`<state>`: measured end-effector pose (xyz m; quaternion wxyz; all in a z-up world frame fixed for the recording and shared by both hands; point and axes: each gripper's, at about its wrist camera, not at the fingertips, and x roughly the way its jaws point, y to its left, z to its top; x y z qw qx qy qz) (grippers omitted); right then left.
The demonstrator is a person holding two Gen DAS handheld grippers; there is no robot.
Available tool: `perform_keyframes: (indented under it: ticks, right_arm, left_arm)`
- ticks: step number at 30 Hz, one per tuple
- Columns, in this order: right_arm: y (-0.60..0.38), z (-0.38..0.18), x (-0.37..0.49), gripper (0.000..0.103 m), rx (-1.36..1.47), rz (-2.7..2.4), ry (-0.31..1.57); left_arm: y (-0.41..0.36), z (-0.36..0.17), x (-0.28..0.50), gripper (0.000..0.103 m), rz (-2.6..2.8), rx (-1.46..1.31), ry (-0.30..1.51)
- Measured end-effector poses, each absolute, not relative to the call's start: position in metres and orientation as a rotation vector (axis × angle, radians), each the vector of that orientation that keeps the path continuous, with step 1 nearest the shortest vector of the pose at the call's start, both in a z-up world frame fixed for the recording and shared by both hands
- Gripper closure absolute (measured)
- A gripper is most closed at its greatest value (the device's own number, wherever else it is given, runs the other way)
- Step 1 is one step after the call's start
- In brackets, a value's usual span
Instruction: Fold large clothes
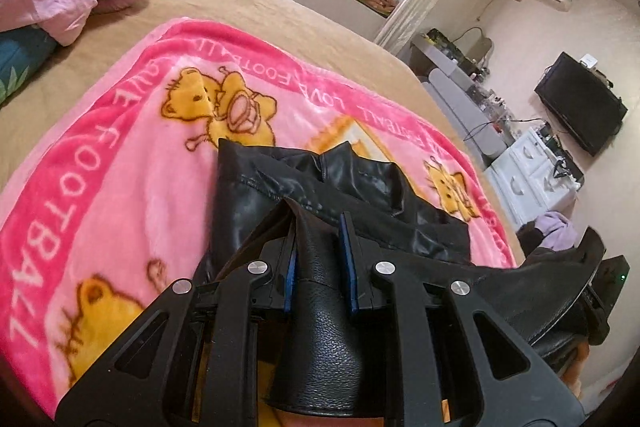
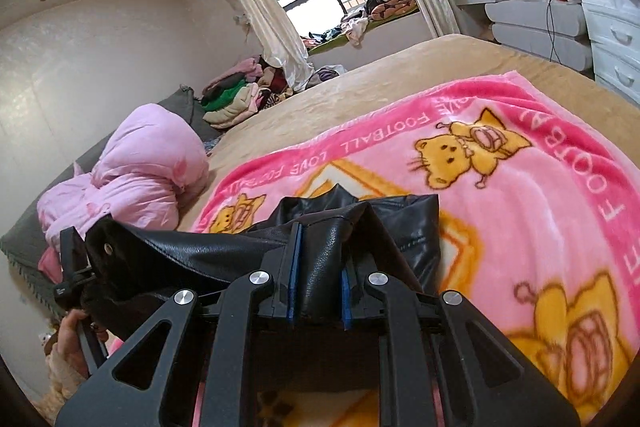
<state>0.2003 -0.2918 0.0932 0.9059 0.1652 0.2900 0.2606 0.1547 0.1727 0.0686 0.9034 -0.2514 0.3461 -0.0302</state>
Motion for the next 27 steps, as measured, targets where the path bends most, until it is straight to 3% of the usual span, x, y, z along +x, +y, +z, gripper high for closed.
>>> perform_keyframes:
  ticks: [27]
  right_arm:
    - [-0.274,0.036,0.28,0.088,0.238,0.419,0.693]
  left_arm:
    - [0.189,0.025,0.224,0.087,0.035,-0.501,0.798]
